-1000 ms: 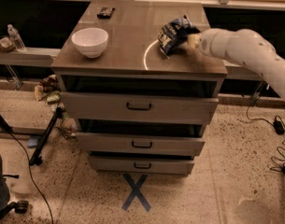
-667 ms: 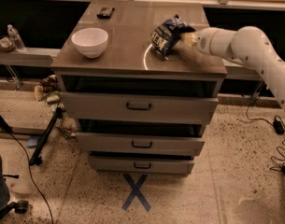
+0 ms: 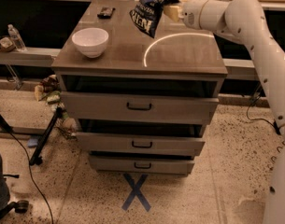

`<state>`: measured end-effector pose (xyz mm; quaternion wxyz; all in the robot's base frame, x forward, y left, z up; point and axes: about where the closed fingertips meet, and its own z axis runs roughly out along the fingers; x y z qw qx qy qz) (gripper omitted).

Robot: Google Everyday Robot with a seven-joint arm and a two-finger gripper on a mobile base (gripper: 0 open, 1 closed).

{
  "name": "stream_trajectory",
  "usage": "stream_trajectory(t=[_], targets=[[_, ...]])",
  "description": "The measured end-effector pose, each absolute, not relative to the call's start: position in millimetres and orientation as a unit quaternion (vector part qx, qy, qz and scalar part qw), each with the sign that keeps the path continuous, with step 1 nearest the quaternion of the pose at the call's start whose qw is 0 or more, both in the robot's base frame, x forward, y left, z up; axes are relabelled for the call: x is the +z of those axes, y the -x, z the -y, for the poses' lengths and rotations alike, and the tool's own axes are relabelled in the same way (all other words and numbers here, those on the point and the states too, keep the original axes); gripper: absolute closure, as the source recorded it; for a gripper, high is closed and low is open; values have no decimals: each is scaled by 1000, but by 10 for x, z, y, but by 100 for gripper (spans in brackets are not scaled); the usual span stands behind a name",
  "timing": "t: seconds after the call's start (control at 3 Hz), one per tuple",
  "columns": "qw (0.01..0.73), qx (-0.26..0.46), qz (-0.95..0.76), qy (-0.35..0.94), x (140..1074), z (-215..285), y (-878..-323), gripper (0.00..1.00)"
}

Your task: Pick blue chip bag

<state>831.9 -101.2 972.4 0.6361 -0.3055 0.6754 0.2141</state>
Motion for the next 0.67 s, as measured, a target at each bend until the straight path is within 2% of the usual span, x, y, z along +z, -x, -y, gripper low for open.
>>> stream_trajectory(t=[0.67], targets=[[625, 203, -673, 339, 9746, 878, -8328, 100]])
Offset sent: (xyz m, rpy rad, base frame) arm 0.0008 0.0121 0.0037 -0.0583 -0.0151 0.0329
